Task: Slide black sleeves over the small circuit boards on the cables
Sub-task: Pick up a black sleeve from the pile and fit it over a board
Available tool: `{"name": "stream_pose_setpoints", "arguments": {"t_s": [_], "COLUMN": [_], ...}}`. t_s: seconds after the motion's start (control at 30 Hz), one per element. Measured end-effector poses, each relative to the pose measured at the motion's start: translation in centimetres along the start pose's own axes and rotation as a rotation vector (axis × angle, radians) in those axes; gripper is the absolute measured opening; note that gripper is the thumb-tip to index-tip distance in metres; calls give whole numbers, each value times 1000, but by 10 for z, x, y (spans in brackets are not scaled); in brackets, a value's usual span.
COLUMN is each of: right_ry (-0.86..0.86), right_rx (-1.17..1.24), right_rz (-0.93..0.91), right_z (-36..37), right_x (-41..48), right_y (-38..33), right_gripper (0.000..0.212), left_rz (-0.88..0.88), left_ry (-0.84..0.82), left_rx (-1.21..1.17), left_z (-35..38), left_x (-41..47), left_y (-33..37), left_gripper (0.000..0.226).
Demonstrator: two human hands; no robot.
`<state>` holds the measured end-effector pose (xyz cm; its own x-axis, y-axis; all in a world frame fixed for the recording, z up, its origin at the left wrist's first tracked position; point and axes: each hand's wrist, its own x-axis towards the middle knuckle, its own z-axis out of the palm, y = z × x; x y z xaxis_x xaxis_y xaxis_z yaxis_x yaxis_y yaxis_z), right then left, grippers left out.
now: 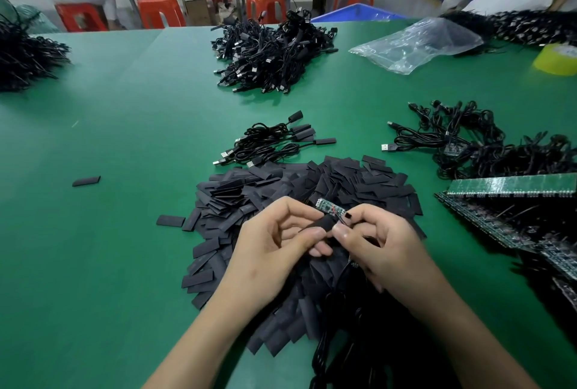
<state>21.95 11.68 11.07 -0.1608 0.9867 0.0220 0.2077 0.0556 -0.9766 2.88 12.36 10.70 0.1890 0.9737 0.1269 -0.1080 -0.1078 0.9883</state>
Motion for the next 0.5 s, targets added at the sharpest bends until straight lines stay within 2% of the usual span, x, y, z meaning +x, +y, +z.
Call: {"name": "stream_pose_setpoints", "arguments": {"t_s": [0.1,0.27,0.33,0.5], "right_ry": [-43,2,-13,-64], "right_rx": [27,86,89,68], "right_rz": [11,14,15,-13], "right_z": [1,2,1,0], "right_x": [-1,0,1,0], "right_y": [0,0,0,0], "right_gripper": [19,23,22,16], "left_rz": [11,183,241,106], "left_ry": [16,1,-3,121], "left_rx": [35,413,488,209], "left_z": [0,0,0,1], "left_x": [-1,-3,-3,-3], "left_y": [-1,-3,-3,0], "left_gripper": [14,15,17,16]}}
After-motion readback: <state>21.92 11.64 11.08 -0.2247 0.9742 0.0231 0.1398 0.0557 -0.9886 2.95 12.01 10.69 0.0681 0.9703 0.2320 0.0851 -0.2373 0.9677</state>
